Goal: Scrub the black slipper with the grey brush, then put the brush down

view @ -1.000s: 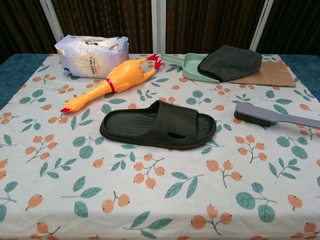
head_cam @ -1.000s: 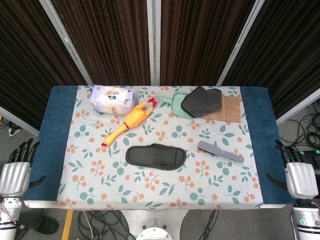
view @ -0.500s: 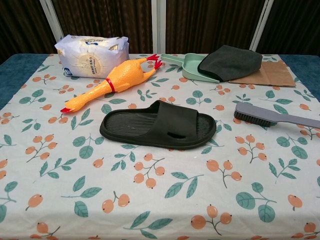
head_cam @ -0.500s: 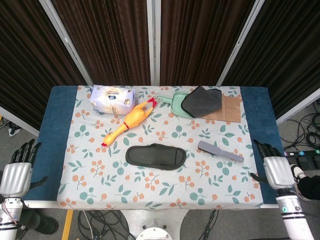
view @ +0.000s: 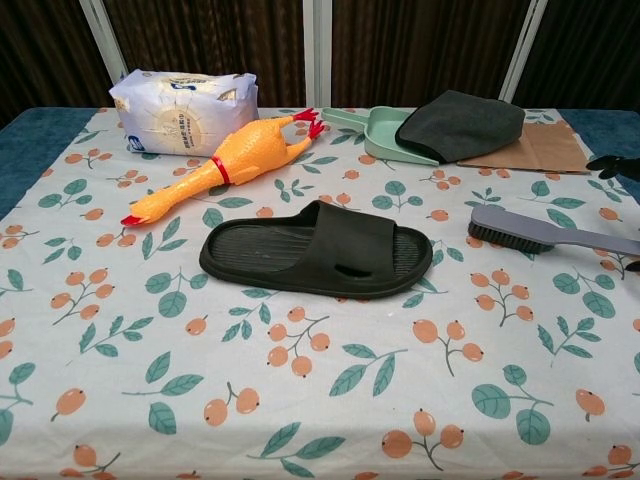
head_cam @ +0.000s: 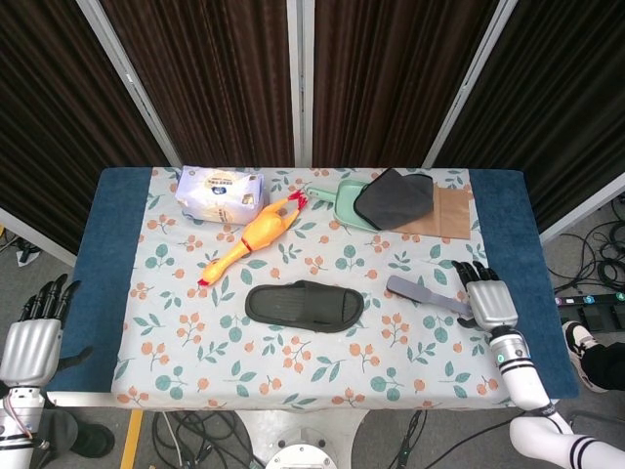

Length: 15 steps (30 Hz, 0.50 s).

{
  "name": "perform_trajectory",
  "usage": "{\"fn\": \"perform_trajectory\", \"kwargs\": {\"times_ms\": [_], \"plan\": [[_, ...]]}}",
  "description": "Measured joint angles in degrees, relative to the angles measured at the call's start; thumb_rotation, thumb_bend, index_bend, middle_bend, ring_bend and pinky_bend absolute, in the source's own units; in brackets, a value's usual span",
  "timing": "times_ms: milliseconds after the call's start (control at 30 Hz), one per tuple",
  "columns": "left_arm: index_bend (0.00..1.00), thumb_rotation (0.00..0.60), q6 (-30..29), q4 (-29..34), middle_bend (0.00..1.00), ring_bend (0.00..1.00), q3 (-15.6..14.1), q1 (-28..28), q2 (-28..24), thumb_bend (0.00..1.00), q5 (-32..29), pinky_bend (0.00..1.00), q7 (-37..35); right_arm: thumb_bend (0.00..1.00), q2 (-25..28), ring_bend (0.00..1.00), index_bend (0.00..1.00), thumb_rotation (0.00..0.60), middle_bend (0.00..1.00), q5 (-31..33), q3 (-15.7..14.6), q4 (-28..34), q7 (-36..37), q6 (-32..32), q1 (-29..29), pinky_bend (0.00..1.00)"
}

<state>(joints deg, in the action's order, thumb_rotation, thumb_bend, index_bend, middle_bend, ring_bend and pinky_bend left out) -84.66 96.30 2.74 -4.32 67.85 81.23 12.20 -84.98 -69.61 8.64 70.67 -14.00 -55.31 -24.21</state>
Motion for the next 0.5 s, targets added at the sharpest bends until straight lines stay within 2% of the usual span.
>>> {"fn": "perform_trajectory", "kwargs": {"times_ms": [267, 500], "plan": [[0.12, 0.600, 0.35, 0.66, 0.12, 0.03, 0.36, -0.23, -0.22, 0.06, -0.78, 0.16, 0.73, 0.00, -4.67, 0.05, 0.00, 0.600, 0.10, 1.71, 1.64, -10.09, 0.99, 4.37, -4.74, 0.15], [0.12, 0.600, 0.76, 0.67, 0.12, 0.03, 0.41, -0.29, -0.12, 0.06, -1.51, 0.16, 0.84, 0.00, -6.32, 0.05, 0.00, 0.600, 0.12, 2.45, 2.64, -15.95, 1.36, 7.62, -8.13, 0.14]]}}
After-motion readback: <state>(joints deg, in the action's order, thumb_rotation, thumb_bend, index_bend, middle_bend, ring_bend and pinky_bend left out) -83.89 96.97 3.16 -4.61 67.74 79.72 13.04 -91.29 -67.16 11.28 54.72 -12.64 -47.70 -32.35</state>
